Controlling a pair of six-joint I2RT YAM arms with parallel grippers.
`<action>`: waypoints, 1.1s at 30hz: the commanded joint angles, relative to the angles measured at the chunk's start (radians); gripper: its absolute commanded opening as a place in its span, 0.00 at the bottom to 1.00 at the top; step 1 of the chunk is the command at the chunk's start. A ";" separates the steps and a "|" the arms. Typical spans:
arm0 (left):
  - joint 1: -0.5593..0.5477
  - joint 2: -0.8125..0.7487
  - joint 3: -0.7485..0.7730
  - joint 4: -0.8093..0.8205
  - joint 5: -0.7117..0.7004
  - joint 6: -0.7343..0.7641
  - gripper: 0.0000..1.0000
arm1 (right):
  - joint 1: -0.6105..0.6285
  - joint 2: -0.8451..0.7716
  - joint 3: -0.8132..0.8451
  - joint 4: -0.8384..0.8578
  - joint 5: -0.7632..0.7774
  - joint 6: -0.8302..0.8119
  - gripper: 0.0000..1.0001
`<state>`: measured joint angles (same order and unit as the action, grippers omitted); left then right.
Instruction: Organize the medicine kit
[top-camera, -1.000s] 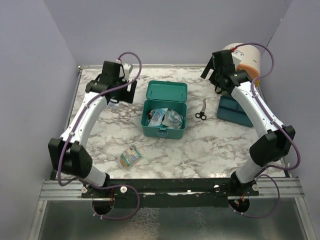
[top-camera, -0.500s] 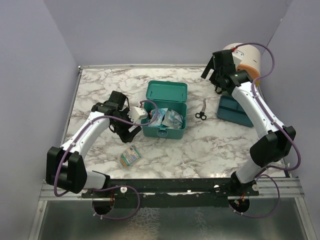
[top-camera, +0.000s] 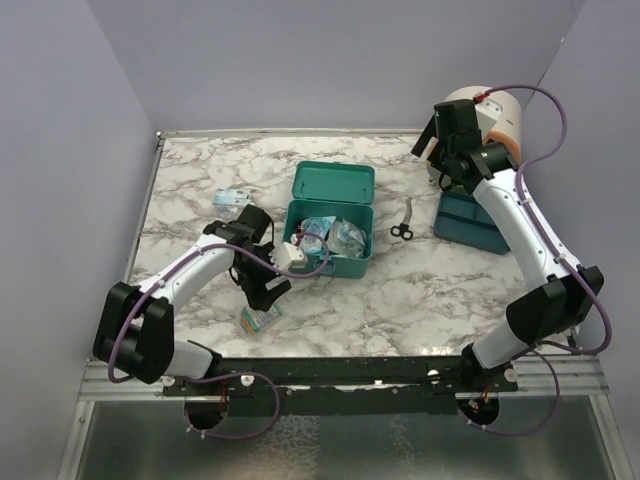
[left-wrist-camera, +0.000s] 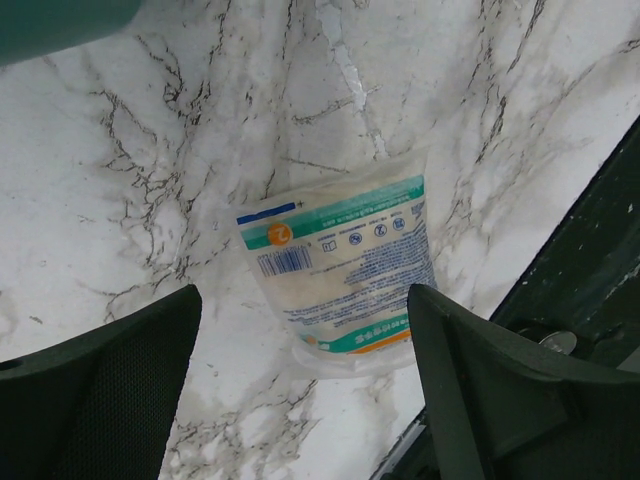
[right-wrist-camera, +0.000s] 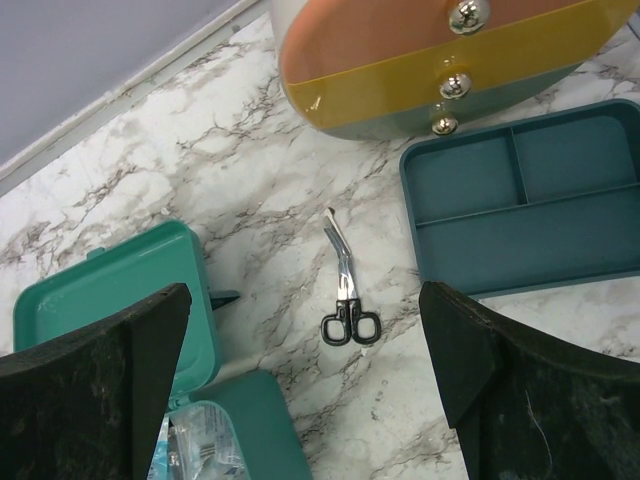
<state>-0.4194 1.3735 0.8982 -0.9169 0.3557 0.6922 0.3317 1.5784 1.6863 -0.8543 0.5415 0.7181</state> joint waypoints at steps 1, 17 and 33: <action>-0.027 0.013 -0.016 0.049 0.024 -0.120 0.86 | -0.005 -0.023 -0.005 -0.029 0.051 0.031 1.00; -0.032 0.003 -0.166 0.132 -0.016 -0.100 0.82 | -0.005 -0.026 0.009 -0.058 0.075 0.046 1.00; -0.031 -0.045 -0.173 0.133 -0.024 -0.094 0.23 | -0.005 -0.035 -0.012 -0.068 0.062 0.092 1.00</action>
<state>-0.4473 1.3579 0.7361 -0.7475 0.3462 0.5816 0.3317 1.5745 1.6852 -0.9165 0.5785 0.7864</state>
